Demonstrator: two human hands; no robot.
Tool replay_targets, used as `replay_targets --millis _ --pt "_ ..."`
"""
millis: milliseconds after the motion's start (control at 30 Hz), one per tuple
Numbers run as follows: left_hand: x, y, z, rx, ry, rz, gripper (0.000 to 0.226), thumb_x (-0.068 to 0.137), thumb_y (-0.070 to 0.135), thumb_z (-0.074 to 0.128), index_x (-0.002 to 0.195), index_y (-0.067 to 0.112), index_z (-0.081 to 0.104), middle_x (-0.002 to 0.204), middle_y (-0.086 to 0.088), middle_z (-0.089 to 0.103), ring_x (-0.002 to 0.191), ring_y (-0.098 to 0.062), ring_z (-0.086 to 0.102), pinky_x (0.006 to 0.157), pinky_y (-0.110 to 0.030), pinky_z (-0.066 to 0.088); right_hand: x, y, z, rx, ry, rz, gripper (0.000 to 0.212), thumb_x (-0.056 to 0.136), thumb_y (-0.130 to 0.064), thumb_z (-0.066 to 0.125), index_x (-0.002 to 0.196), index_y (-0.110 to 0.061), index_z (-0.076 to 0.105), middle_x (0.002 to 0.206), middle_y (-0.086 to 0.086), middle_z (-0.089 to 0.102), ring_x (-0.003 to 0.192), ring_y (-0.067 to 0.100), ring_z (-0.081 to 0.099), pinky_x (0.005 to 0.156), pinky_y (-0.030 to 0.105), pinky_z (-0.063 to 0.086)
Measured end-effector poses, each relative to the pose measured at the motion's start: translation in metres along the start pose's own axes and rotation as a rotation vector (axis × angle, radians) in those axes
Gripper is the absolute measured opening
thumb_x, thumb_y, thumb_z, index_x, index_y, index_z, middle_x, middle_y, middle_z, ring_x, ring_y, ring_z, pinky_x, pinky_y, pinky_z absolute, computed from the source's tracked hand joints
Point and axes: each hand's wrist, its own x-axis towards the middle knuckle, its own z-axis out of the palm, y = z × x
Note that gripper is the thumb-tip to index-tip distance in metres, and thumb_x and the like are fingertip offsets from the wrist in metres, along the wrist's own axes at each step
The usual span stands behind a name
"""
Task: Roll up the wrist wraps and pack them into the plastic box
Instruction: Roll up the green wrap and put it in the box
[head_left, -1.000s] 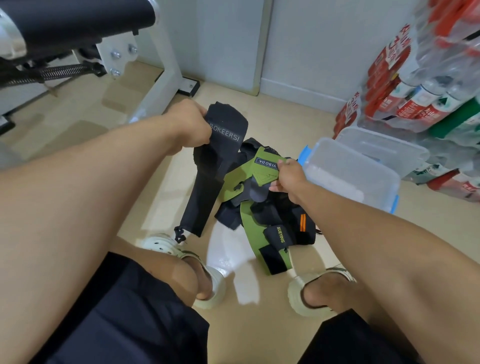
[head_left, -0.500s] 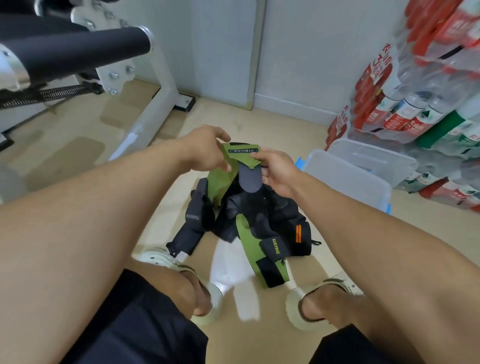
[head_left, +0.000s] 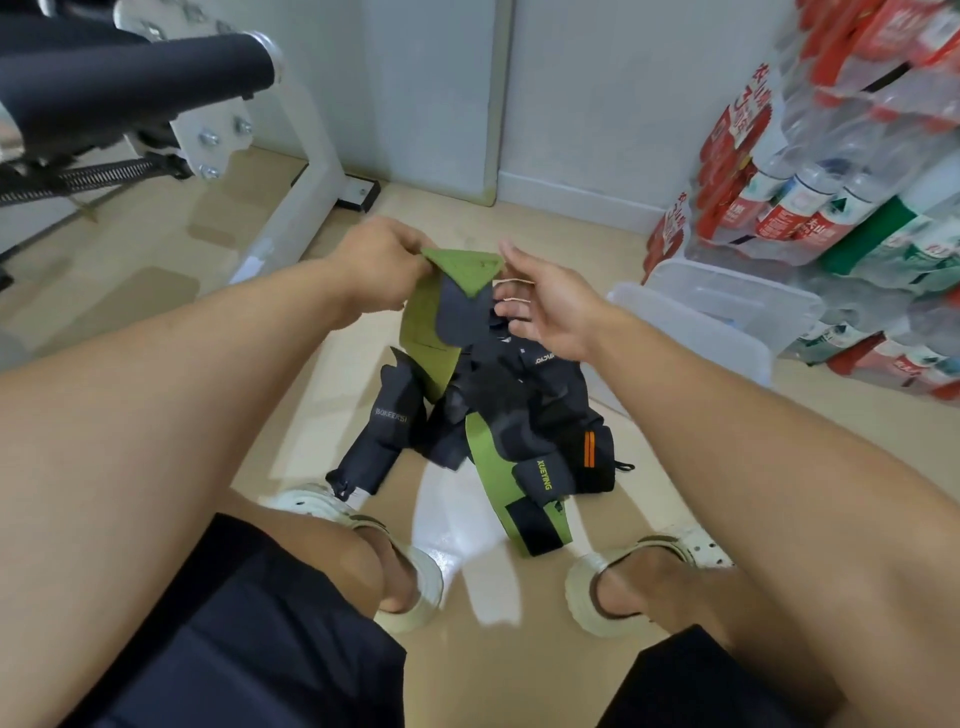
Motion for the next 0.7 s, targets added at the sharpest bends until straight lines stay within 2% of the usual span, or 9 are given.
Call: replay_targets --millis 67,133,200,233,267,333,433,567,700 --pt "0.002 -0.003 -0.002 -0.065 -0.022 -0.038 0.016 0.1 0.01 0.061 0.11 0.002 0.07 0.108 -0.014 0.071 0.096 -0.025 0.069 0.072 -0.033 0.062 0.009 0.029 0.004 0.005 0.187 -0.001 0.028 0.102 -0.04 0.058 0.089 -0.016 0.063 0.069 0.001 0.06 0.053 0.012 0.055 0.047 0.022 0.044" --pt "0.002 -0.002 0.0 -0.16 -0.061 -0.046 0.01 0.097 0.01 0.066 0.1 0.001 0.067 0.108 -0.017 0.071 0.099 -0.029 0.072 0.081 -0.04 0.062 0.016 0.079 -0.001 -0.441 0.235 0.057 0.025 0.103 -0.031 0.056 0.084 -0.015 0.061 0.07 0.005 0.06 0.053 0.018 0.055 0.051 0.027 0.048" --pt "-0.002 0.002 0.004 -0.183 -0.104 -0.025 0.017 0.096 0.007 0.067 0.081 0.011 0.06 0.088 -0.009 0.068 0.086 -0.024 0.071 0.089 -0.042 0.06 0.016 0.144 -0.017 -0.96 0.111 0.267 0.025 0.099 -0.03 0.06 0.08 -0.014 0.063 0.068 0.008 0.064 0.055 0.023 0.059 0.056 0.032 0.054" --pt "-0.002 0.003 0.007 -0.183 -0.112 -0.02 0.023 0.096 0.006 0.067 0.079 0.015 0.055 0.079 -0.005 0.064 0.077 -0.019 0.067 0.089 -0.041 0.06 0.008 0.174 -0.024 -1.053 0.097 0.417 0.023 0.093 -0.031 0.066 0.082 -0.011 0.063 0.069 0.008 0.065 0.056 0.024 0.059 0.055 0.032 0.052" --pt "-0.003 0.004 0.008 -0.185 -0.113 -0.024 0.024 0.096 0.006 0.067 0.08 0.016 0.052 0.075 -0.002 0.06 0.072 -0.017 0.064 0.089 -0.041 0.06 0.001 0.203 -0.032 -1.057 0.127 0.522 0.025 0.088 -0.032 0.072 0.089 -0.008 0.064 0.075 0.007 0.067 0.062 0.025 0.062 0.059 0.031 0.051" --pt "-0.004 0.003 0.008 -0.186 -0.117 -0.033 0.024 0.096 0.005 0.067 0.085 0.018 0.05 0.075 -0.003 0.059 0.07 -0.017 0.063 0.089 -0.042 0.06 -0.012 0.249 -0.043 -0.985 0.283 0.629 0.046 0.082 -0.034 0.076 0.115 -0.008 0.057 0.106 0.005 0.067 0.092 0.027 0.065 0.077 0.033 0.053" --pt "-0.004 0.001 0.007 -0.181 -0.115 -0.04 0.023 0.096 0.005 0.066 0.087 0.018 0.049 0.078 -0.005 0.062 0.076 -0.022 0.064 0.09 -0.044 0.059 -0.026 0.278 -0.041 -0.747 0.545 0.691 0.074 0.084 -0.032 0.079 0.139 -0.006 0.037 0.139 0.01 0.05 0.128 0.031 0.05 0.102 0.04 0.047" --pt "-0.002 0.0 0.005 -0.173 -0.119 -0.035 0.022 0.096 0.007 0.067 0.089 0.019 0.05 0.078 -0.004 0.063 0.075 -0.02 0.065 0.088 -0.04 0.059 -0.019 0.278 -0.035 -0.7 0.411 0.745 0.079 0.089 -0.026 0.078 0.144 -0.002 0.028 0.143 0.015 0.05 0.132 0.033 0.05 0.098 0.037 0.046" --pt "0.0 0.004 0.006 -0.125 -0.141 -0.008 0.009 0.098 0.01 0.064 0.102 0.015 0.058 0.091 -0.009 0.068 0.086 -0.023 0.067 0.091 -0.044 0.059 -0.01 0.255 -0.03 -0.896 0.219 0.686 0.056 0.092 -0.027 0.073 0.136 0.001 0.052 0.133 0.016 0.06 0.124 0.032 0.06 0.082 0.033 0.048"
